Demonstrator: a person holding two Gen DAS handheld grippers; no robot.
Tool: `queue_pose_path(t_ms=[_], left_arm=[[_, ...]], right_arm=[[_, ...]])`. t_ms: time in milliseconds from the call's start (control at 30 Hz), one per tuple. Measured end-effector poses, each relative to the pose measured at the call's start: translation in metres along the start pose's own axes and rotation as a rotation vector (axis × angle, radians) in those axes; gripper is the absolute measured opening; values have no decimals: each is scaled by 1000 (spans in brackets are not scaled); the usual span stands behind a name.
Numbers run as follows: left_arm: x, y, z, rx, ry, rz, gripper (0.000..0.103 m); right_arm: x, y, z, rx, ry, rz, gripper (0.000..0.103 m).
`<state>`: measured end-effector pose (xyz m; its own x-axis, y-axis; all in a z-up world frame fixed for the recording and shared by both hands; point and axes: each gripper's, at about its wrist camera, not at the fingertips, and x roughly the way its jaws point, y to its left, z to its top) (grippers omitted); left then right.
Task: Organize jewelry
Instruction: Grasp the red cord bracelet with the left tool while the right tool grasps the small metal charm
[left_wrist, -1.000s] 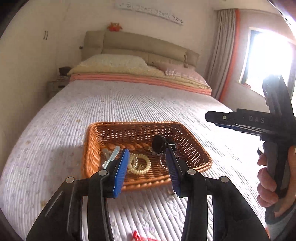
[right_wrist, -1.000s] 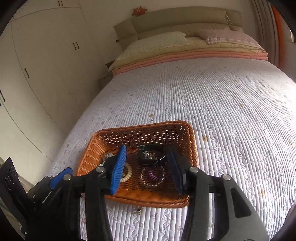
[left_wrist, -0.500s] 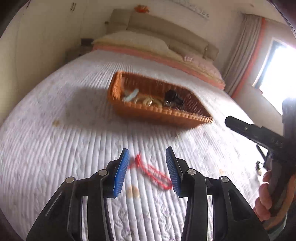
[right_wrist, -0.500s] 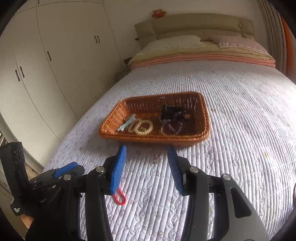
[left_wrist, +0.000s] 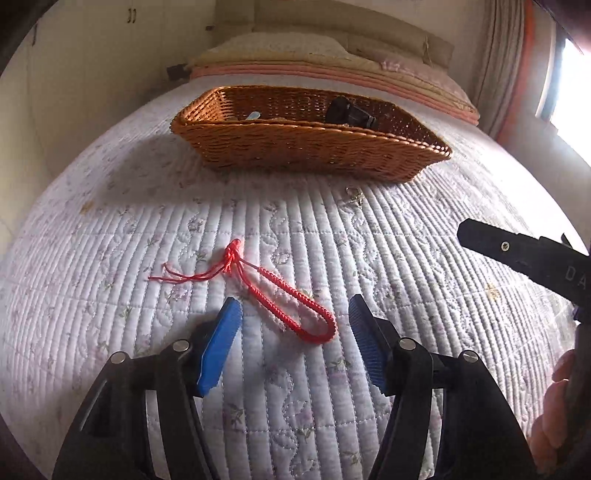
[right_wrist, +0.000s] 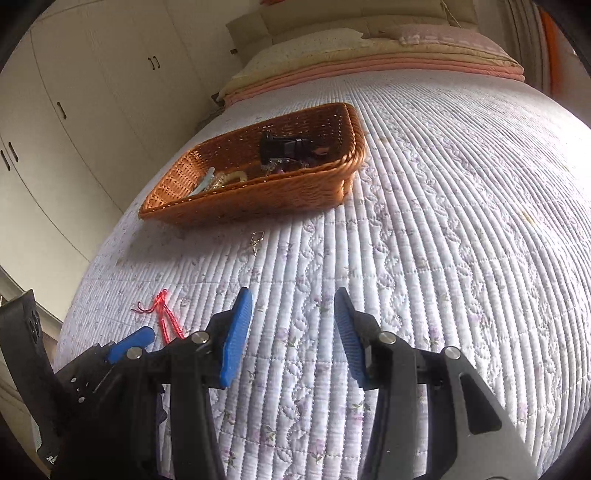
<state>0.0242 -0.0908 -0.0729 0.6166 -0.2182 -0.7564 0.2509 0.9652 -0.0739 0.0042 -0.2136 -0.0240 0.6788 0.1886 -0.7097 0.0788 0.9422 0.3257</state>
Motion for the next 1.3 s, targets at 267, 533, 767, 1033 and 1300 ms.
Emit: queue_pose_path(t_ms=[267, 533, 767, 1033, 1300], left_arm=[[-5, 12, -3, 150, 13, 20, 27], [-5, 59, 5, 150, 12, -72, 27], [-7, 87, 7, 36, 11, -240, 41], [0, 85, 12, -29, 9, -180, 42], [0, 52, 6, 110, -9, -13, 15]], right_arm=[[29, 9, 5, -23, 62, 32, 43], [66, 37, 15, -81, 83, 21, 33], [89, 56, 34, -133, 79, -32, 32], [101, 64, 37, -177, 79, -59, 8], [75, 49, 20, -156, 77, 3, 8]])
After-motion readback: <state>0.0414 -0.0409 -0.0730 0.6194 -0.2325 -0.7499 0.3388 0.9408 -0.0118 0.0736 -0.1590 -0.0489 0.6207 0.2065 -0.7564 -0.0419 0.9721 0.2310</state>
